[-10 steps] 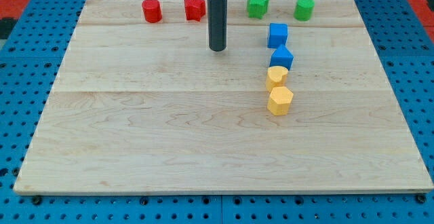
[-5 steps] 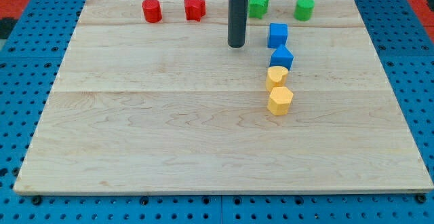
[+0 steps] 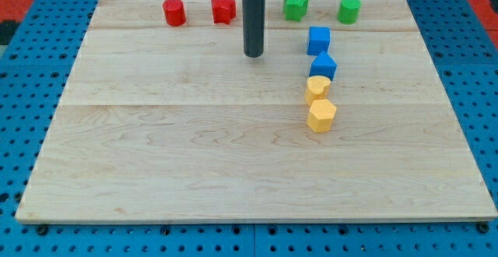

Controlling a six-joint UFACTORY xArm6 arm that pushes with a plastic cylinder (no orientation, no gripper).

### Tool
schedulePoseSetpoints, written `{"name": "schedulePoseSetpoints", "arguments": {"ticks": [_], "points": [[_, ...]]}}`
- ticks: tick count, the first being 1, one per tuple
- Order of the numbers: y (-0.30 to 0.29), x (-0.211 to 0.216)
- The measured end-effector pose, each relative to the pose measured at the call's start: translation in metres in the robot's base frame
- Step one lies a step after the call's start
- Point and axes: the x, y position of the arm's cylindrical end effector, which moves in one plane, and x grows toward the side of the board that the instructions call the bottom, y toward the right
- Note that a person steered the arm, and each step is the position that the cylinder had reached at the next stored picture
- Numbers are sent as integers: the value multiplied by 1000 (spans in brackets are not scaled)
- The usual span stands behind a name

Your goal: Move your arm to the yellow hexagon

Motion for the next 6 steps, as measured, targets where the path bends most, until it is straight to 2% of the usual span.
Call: {"name": "schedulePoseSetpoints", "arguments": {"ticks": [3, 5, 6], "points": [[25, -5], [28, 88], [50, 147]]}}
